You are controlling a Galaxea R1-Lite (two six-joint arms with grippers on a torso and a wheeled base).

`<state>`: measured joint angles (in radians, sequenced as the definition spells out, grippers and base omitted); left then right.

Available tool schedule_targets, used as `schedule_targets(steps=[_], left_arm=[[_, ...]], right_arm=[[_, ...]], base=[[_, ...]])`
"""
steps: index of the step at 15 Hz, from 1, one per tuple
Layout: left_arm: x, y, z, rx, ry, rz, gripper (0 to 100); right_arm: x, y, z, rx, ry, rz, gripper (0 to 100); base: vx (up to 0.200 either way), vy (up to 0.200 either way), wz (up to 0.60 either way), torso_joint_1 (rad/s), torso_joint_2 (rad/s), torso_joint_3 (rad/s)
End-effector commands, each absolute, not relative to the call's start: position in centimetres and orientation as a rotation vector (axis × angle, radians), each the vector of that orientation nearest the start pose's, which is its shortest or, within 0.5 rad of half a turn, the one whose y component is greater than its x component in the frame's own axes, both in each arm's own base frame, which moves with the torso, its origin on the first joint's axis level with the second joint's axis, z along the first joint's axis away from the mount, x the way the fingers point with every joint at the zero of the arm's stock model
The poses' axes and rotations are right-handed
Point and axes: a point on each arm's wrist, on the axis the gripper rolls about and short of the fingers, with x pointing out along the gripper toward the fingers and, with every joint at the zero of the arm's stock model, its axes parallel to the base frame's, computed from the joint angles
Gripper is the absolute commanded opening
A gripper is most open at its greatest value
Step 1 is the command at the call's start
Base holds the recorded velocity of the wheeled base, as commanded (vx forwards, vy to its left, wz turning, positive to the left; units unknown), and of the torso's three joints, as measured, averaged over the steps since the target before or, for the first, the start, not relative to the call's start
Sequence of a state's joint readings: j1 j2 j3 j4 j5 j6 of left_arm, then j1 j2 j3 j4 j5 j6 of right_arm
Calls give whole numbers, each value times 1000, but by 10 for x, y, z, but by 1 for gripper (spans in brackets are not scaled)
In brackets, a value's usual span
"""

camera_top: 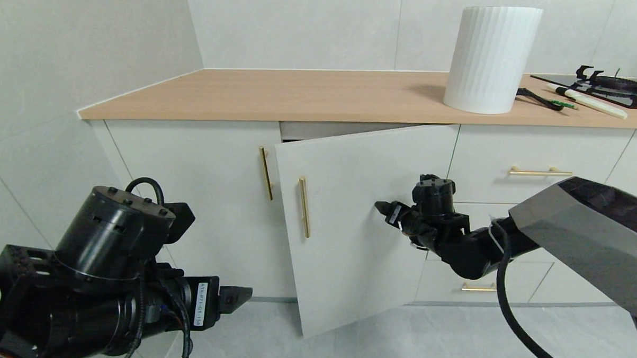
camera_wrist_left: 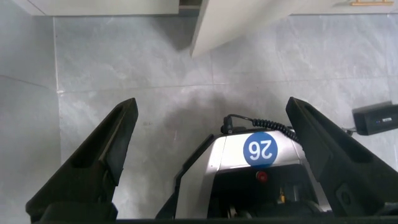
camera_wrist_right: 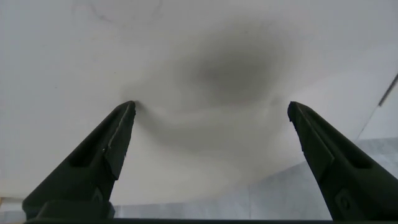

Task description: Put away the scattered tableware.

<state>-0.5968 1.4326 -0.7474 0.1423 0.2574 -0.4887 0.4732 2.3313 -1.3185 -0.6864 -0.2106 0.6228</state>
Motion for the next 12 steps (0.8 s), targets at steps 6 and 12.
schedule_targets(steps=[6,12], left_arm=[[177,-114,169,-116,812,-126,100],[177,-114,169,-115,813,-126,100]], right_arm=[[433,206,63,521,332,72,100],[454,207,54,527,253,-37,100]], base=[[0,0,0,0,0,0],[0,0,0,0,0,0]])
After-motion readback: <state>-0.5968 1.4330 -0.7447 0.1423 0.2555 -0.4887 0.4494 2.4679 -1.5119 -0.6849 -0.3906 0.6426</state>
